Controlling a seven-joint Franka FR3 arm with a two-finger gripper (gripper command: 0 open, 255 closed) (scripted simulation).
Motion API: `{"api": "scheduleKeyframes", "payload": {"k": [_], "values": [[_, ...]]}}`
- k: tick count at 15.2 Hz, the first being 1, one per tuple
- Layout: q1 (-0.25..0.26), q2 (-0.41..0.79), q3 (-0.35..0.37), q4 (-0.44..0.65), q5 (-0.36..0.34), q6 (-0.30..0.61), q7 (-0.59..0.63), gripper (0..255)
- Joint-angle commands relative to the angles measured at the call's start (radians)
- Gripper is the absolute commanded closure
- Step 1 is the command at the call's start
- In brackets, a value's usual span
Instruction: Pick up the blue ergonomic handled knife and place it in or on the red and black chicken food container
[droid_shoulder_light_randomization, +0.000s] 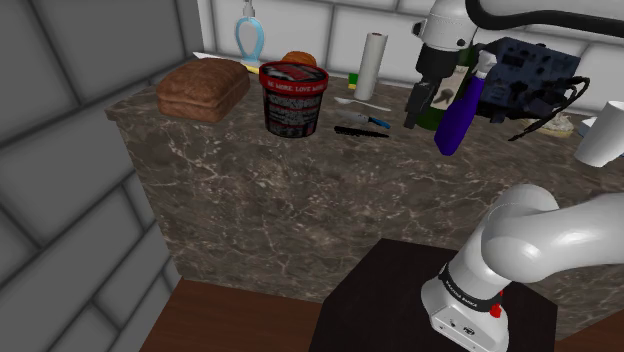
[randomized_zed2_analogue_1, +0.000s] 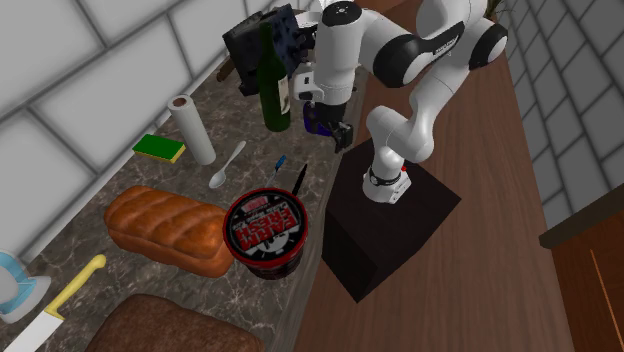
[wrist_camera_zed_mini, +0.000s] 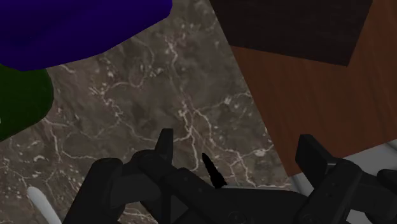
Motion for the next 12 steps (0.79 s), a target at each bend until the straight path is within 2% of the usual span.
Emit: {"api": "scheduleKeyframes", "payload": {"k": [1, 6, 12], "values": [[0.0, 0.0, 0.0, 0.0, 0.0, 0.0, 0.0, 0], [0.046, 0.212, -0.085, 0.104, -0.049, 0.069, -0.2, 0], [0.098, 0.477, -0.158, 0.271, -0.065, 0.123, -0.437, 0]]}}
